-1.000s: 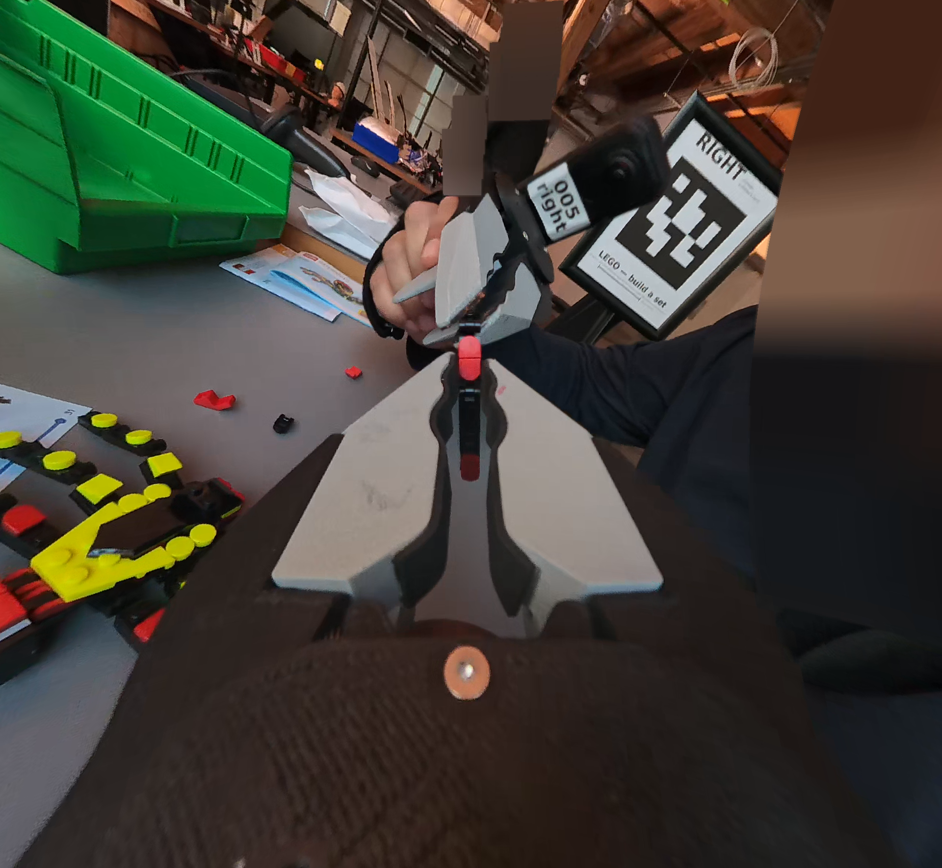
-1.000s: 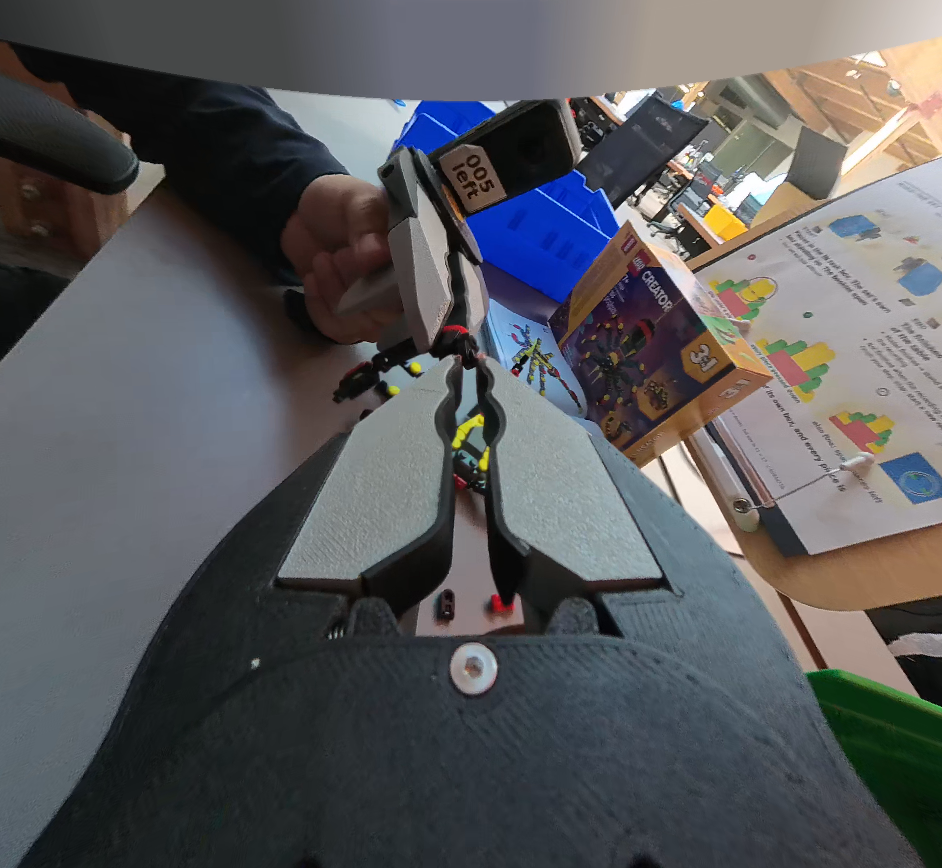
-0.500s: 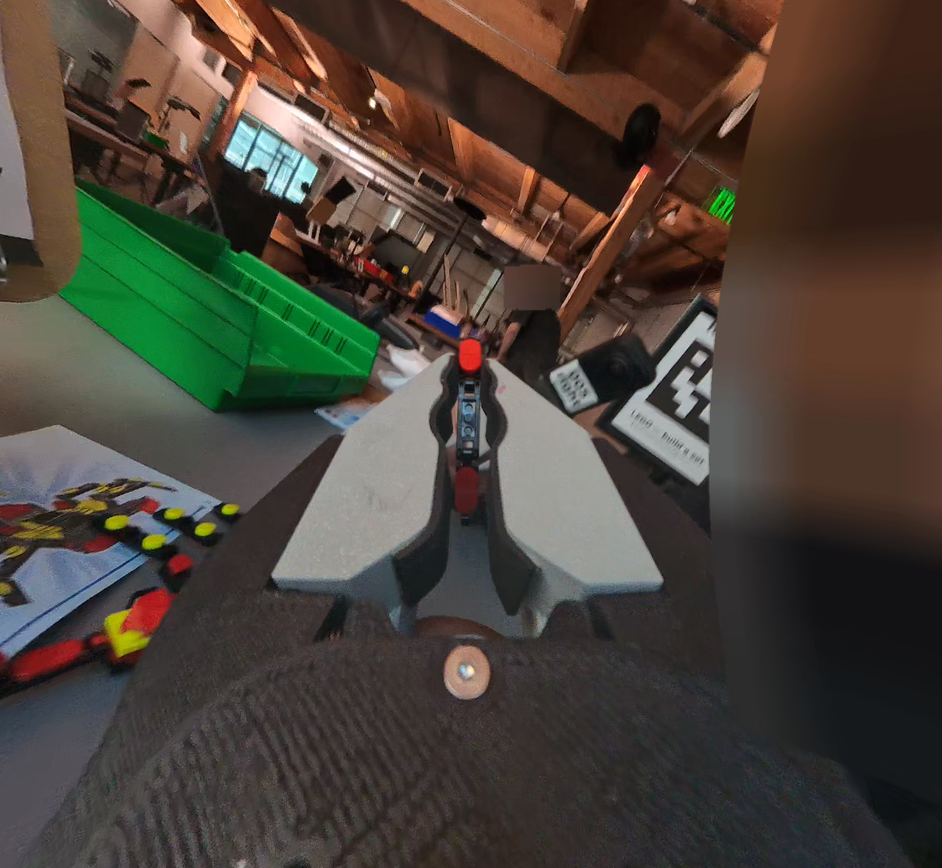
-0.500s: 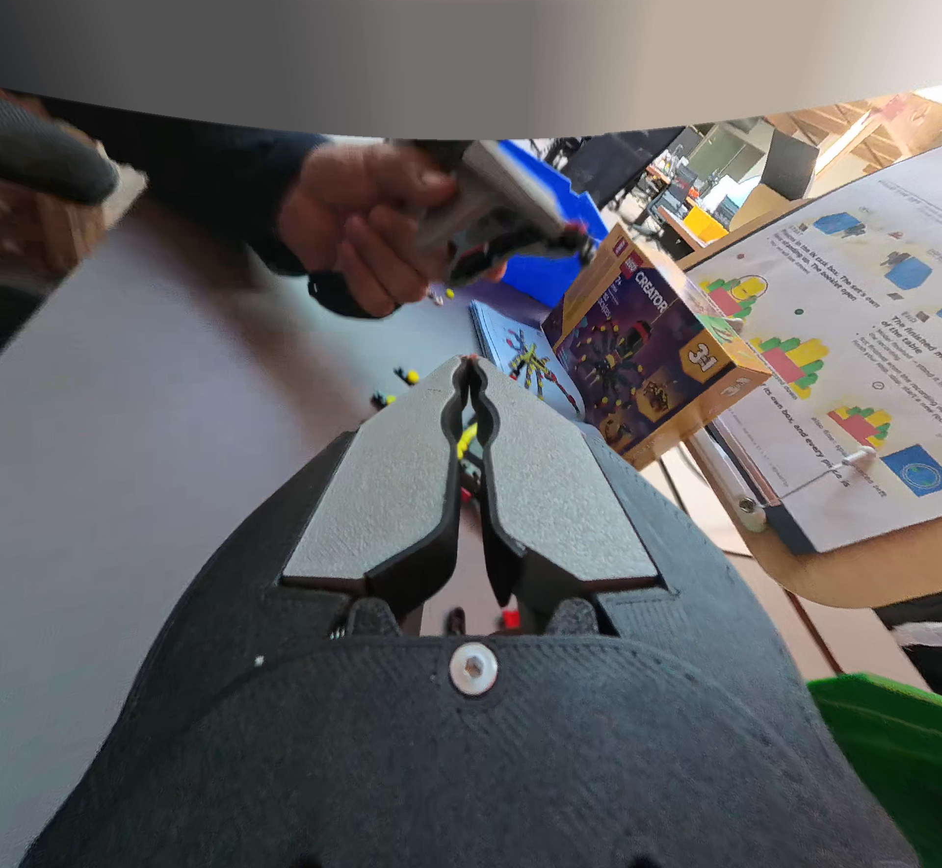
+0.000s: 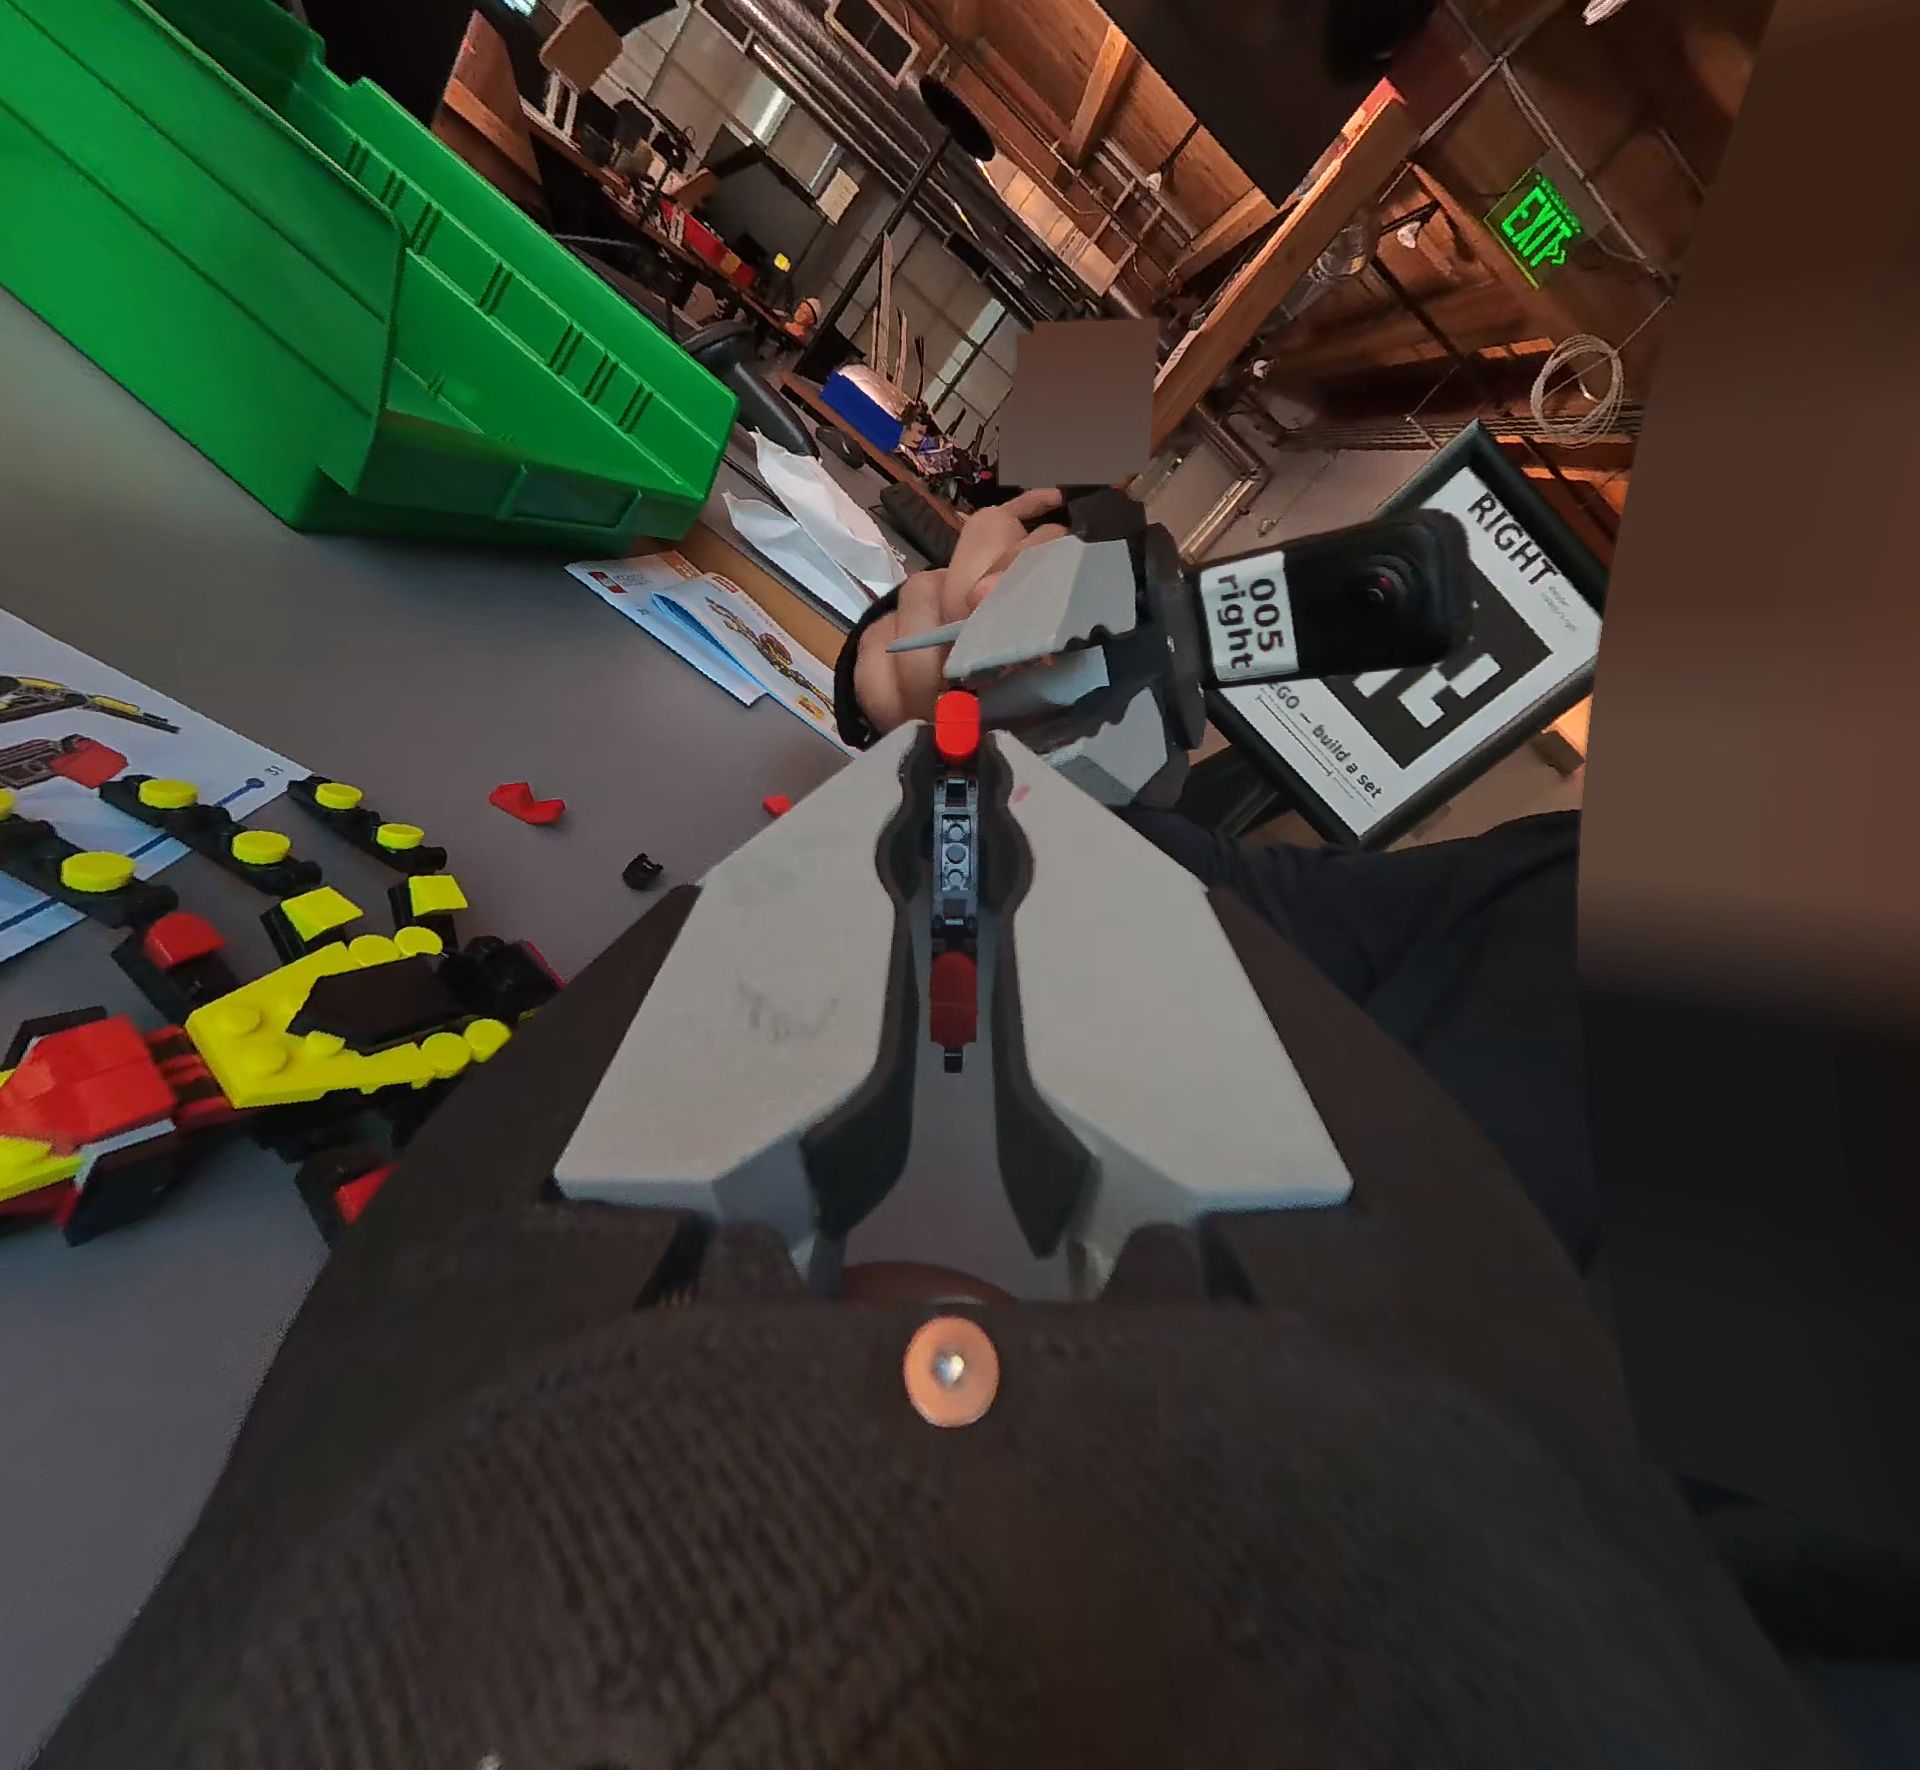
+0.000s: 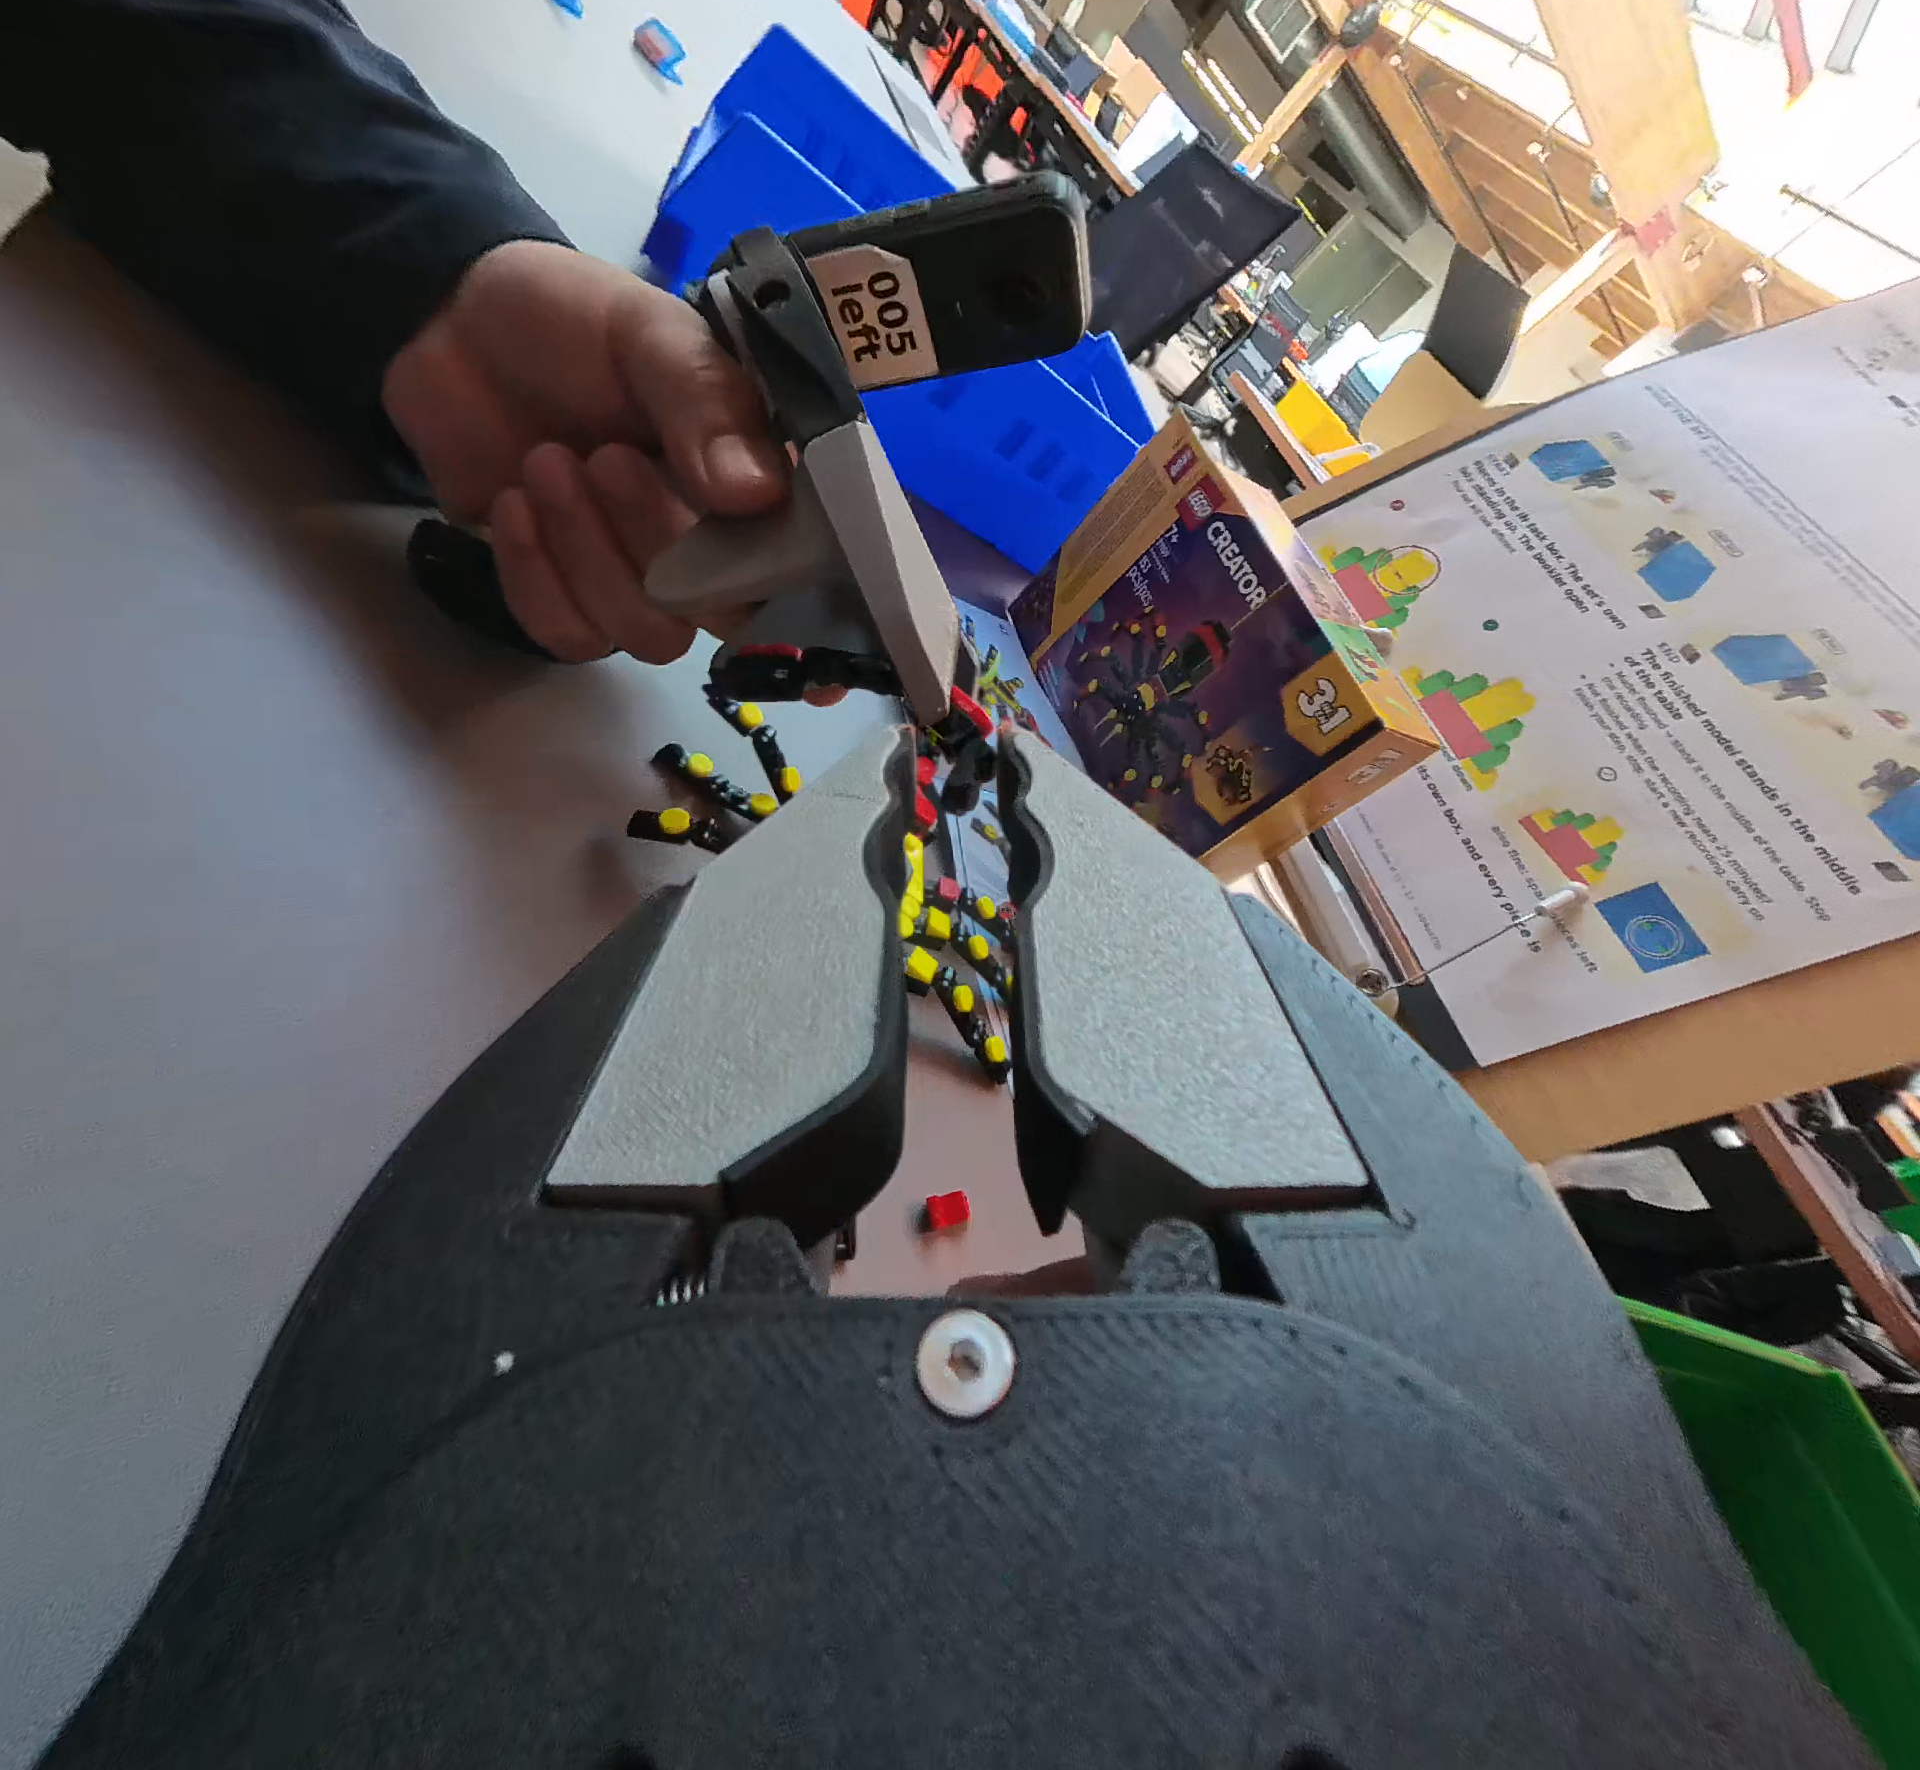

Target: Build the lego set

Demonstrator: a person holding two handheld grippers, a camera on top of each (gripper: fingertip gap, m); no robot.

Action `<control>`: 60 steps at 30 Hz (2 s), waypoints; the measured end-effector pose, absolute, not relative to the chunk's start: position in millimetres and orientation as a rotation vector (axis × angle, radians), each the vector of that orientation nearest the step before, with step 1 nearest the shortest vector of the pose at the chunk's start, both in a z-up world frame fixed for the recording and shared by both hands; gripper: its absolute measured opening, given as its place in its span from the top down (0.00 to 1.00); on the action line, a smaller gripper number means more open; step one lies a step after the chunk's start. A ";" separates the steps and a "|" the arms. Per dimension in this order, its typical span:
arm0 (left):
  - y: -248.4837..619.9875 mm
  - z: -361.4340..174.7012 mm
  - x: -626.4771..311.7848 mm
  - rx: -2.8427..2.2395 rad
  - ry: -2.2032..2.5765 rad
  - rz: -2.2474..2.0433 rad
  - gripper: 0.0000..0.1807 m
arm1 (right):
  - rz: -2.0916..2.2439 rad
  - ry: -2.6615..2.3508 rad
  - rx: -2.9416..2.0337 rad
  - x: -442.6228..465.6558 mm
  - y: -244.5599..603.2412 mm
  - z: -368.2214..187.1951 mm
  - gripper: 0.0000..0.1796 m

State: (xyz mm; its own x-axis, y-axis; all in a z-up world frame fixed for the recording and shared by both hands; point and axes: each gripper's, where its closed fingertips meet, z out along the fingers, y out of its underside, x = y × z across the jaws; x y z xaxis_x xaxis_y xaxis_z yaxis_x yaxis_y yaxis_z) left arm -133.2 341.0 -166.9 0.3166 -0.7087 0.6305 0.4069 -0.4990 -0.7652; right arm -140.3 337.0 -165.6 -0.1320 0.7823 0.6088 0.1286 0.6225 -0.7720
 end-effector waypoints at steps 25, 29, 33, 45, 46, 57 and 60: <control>336.9 -134.6 -144.6 -1.304 -0.005 -1.500 0.97 | 0.554 -1.389 -0.788 -147.4 335.2 -138.5 0.97; 338.5 -135.2 -147.8 -1.307 -0.004 -1.499 0.98 | 0.546 -1.371 -0.812 -150.2 335.6 -140.7 0.98; 339.0 -134.7 -146.5 -1.312 0.022 -1.529 0.97 | 0.533 -1.378 -0.782 -149.1 336.0 -139.8 0.98; 347.6 -158.7 -142.3 -1.537 0.213 -1.382 0.92 | 0.515 -1.463 -0.748 -137.5 351.2 -150.2 0.98; 348.4 -162.9 -140.6 -1.559 0.219 -1.387 0.92 | 0.518 -1.449 -0.769 -137.0 355.2 -149.5 0.98; 346.4 -177.0 -135.4 -1.636 0.463 -1.080 0.97 | 0.805 -1.577 -0.844 -132.6 352.3 -160.7 0.96; 346.4 -188.7 -135.5 -1.686 0.612 -0.861 0.97 | 1.044 -1.589 -0.922 -128.7 351.5 -159.6 0.91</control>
State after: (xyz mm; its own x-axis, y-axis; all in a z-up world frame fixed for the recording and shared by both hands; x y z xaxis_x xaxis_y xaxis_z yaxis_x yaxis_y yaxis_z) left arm -135.5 346.4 -188.7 0.6033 -0.7621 0.2349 0.0289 -0.2735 -0.9614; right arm -128.7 351.5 -159.6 -0.2279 0.9205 0.3174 0.0742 0.3415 -0.9370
